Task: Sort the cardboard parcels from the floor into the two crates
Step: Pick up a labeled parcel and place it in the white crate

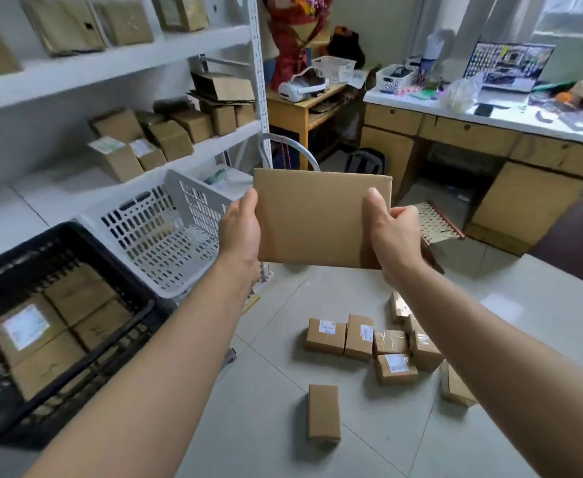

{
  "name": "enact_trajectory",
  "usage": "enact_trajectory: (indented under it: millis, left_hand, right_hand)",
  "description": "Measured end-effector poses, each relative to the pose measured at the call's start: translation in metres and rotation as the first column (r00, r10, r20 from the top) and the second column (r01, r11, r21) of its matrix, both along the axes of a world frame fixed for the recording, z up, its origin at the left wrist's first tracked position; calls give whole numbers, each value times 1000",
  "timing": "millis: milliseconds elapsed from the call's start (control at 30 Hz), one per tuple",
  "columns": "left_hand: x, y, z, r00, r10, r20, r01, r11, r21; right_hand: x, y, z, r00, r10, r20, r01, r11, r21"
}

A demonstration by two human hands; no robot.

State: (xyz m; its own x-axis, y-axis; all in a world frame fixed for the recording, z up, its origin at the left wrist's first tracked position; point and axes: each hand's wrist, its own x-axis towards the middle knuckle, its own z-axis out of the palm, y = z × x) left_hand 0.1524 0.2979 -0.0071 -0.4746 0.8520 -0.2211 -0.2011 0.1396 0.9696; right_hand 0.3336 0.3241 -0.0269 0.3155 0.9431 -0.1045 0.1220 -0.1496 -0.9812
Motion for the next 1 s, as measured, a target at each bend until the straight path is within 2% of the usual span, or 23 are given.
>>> enact_trajectory:
  millis: [233, 400, 700, 1000]
  left_hand:
    - [-24, -44, 23, 982, 151, 113, -147, 988, -44]
    - [-35, -72, 30, 959, 265, 96, -260, 964, -64]
    - [-42, -104, 22, 903, 425, 64, -418, 903, -99]
    - [-70, -113, 5, 874, 484, 35, -474, 867, -155]
  right_hand:
    - [-38, -14, 27, 991, 124, -58, -121, 991, 50]
    - [-52, -17, 32, 972, 226, -62, -224, 974, 29]
    - [-56, -22, 29, 906, 356, -229, -376, 925, -50]
    - [-88, -23, 22, 878, 418, -231, -446, 891, -80]
